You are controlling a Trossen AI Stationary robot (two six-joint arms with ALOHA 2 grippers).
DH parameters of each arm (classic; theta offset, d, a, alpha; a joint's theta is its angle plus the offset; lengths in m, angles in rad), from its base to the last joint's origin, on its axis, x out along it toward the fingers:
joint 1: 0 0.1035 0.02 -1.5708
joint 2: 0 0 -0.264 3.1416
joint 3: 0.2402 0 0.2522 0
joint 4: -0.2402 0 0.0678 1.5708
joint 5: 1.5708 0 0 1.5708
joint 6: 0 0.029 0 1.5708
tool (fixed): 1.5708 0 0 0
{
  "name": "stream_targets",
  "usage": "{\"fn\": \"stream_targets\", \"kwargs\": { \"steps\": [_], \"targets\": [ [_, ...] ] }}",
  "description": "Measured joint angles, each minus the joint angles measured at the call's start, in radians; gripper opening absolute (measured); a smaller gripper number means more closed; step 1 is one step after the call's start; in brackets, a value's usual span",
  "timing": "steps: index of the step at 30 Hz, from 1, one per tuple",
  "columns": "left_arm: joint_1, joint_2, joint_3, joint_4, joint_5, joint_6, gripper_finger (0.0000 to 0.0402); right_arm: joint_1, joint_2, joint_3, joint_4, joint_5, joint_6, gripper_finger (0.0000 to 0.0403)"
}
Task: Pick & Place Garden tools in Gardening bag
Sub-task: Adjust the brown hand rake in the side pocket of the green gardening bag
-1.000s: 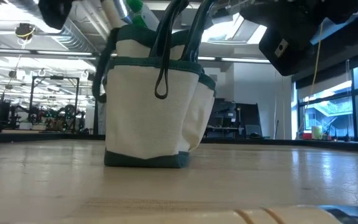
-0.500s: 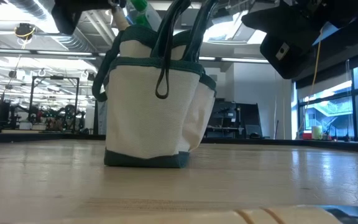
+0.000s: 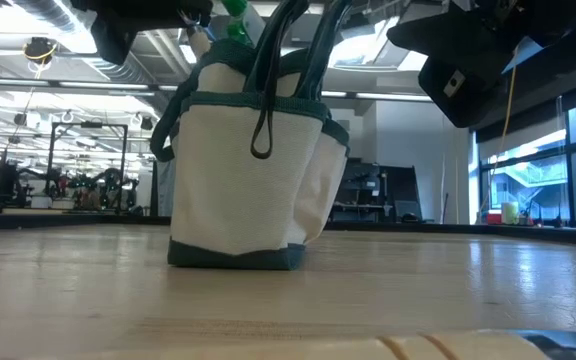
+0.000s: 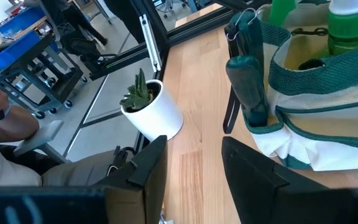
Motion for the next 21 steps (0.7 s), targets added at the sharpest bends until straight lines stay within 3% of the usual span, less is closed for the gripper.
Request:
{"fn": "stream_targets", "kwargs": {
  "steps": [21],
  "targets": [
    [0.025, -0.002, 0.002, -0.101, 0.068, -0.073, 0.0050, 0.000, 0.000, 0.000, -0.016, 0.000, 0.000, 0.0156]
  ]
}}
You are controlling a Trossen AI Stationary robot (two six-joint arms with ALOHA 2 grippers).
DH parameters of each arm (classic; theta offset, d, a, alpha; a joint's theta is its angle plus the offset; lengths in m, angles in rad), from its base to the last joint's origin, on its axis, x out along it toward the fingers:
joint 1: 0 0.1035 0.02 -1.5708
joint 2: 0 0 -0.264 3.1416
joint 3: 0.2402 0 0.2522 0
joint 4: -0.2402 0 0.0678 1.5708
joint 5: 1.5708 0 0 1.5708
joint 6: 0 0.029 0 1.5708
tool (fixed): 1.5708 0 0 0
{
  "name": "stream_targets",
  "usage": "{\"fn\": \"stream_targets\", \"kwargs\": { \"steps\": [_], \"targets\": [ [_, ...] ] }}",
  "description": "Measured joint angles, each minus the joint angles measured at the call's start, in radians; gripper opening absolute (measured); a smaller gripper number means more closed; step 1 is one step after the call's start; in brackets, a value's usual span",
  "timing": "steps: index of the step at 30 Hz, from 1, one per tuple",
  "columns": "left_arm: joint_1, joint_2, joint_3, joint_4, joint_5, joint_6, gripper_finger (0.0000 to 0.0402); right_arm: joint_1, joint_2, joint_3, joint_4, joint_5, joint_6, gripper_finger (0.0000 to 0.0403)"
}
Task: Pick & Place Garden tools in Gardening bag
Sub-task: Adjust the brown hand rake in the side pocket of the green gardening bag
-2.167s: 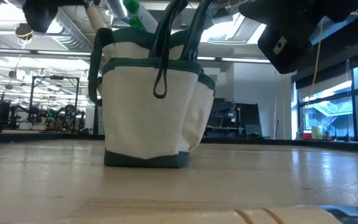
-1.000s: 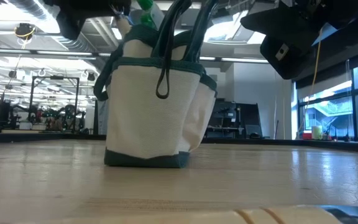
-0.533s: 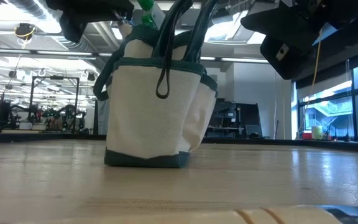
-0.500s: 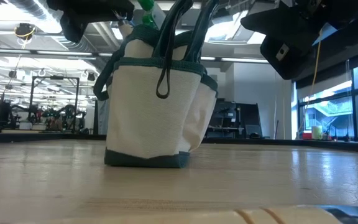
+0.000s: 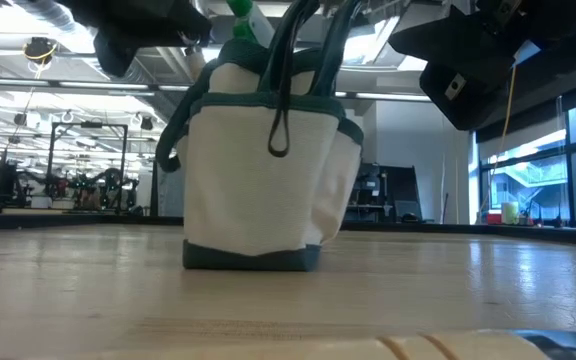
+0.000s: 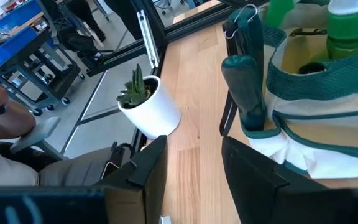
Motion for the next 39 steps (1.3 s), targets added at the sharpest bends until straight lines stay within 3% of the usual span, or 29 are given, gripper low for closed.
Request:
{"fn": "stream_targets", "kwargs": {
  "steps": [6, 18, 39],
  "targets": [
    [-0.004, 0.000, 0.053, -0.159, 0.008, -0.070, 0.0050, 0.000, 0.000, 0.000, -0.007, 0.000, 0.000, 0.0156],
    [-0.002, 0.001, 0.059, -0.249, 0.064, -0.149, 0.0050, -0.001, 0.000, 0.000, -0.006, 0.000, 0.000, 0.0156],
    [0.007, 0.033, 0.059, -0.233, -0.009, -0.173, 0.0050, -0.001, 0.000, 0.000, -0.032, 0.007, 0.007, 0.0156]
  ]
}}
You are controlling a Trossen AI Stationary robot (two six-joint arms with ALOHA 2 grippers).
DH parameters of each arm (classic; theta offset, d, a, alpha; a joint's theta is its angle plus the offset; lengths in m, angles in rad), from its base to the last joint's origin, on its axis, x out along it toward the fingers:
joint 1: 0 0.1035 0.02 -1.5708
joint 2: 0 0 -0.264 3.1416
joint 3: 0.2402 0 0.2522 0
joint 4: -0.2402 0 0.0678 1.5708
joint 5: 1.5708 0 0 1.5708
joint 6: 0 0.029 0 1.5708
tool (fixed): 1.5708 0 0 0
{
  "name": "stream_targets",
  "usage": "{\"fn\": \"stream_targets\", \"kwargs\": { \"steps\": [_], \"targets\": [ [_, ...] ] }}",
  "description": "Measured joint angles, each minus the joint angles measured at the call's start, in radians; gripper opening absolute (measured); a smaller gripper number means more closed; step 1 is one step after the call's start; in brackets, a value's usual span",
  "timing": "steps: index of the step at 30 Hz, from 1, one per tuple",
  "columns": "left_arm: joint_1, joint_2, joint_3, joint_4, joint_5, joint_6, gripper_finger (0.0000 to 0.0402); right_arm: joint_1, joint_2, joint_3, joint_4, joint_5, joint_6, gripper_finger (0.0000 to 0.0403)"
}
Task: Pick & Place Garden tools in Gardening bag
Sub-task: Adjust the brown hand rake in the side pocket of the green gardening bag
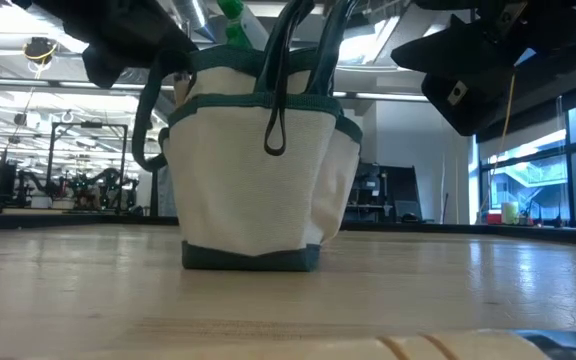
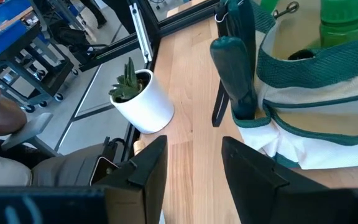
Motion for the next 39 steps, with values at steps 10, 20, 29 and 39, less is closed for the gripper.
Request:
{"fn": "stream_targets", "kwargs": {
  "steps": [10, 20, 29, 39],
  "targets": [
    [0.004, 0.115, 0.000, 0.056, -0.082, -0.101, 0.0050, 0.000, 0.000, 0.000, -0.003, 0.000, 0.000, 0.0156],
    [-0.072, 0.137, 0.000, 0.028, -0.309, -0.307, 0.0050, 0.000, 0.000, 0.000, -0.020, 0.000, 0.000, 0.0156],
    [-0.051, 0.200, 0.000, 0.053, -0.340, -0.369, 0.0050, 0.000, 0.000, 0.000, -0.016, 0.015, 0.000, 0.0156],
    [-0.032, 0.241, 0.000, 0.097, -0.402, -0.353, 0.0050, 0.000, 0.000, 0.000, -0.022, 0.019, -0.014, 0.0156]
  ]
}}
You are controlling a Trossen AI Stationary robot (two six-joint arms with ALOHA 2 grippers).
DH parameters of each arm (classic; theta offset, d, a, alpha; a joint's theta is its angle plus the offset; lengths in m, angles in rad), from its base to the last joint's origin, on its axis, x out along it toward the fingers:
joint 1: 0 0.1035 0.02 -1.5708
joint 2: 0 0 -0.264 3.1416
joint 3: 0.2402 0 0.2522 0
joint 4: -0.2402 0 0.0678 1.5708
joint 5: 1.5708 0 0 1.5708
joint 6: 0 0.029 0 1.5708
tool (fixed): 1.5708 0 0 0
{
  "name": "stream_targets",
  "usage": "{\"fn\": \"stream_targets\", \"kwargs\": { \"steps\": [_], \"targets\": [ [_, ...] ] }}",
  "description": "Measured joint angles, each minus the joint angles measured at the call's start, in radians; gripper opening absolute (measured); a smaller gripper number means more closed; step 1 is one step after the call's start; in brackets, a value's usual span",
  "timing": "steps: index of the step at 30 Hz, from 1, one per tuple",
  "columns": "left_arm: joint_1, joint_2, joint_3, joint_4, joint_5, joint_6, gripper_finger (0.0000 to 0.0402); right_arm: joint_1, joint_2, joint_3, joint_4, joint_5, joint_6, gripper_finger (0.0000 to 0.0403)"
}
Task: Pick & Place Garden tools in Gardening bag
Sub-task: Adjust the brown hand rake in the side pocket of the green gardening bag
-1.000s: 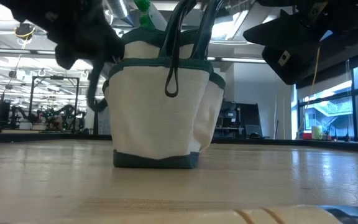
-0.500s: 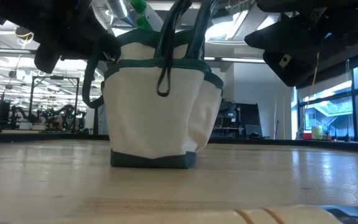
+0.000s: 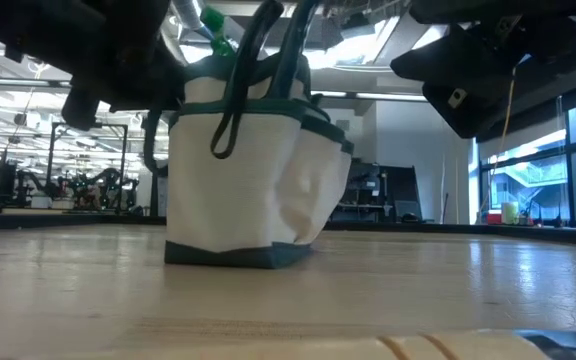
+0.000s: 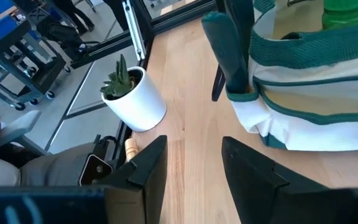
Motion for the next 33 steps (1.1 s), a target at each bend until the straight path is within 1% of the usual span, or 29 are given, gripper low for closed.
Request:
{"fn": "stream_targets", "kwargs": {
  "steps": [9, 11, 18, 23, 27, 33],
  "targets": [
    [0.015, 0.000, 0.000, 0.007, 0.008, 0.011, 0.0050, 0.000, 0.000, 0.000, -0.005, 0.000, -0.004, 0.0156],
    [0.014, 0.000, 0.000, 0.006, 0.005, 0.012, 0.0057, 0.000, 0.000, 0.000, -0.005, 0.000, -0.004, 0.0156],
    [0.014, 0.000, 0.000, 0.006, -0.002, 0.029, 0.0168, 0.000, 0.000, 0.000, -0.005, 0.000, -0.005, 0.0156],
    [0.012, 0.000, 0.000, 0.005, 0.019, -0.003, 0.0232, 0.000, 0.000, 0.000, -0.005, 0.000, -0.005, 0.0156],
    [-0.008, 0.000, 0.000, 0.002, 0.022, -0.020, 0.0258, 0.000, 0.000, 0.000, -0.005, 0.000, -0.005, 0.0156],
    [-0.049, 0.000, 0.000, -0.003, -0.008, -0.041, 0.0259, 0.000, 0.000, 0.000, -0.005, -0.001, -0.005, 0.0156]
  ]
}}
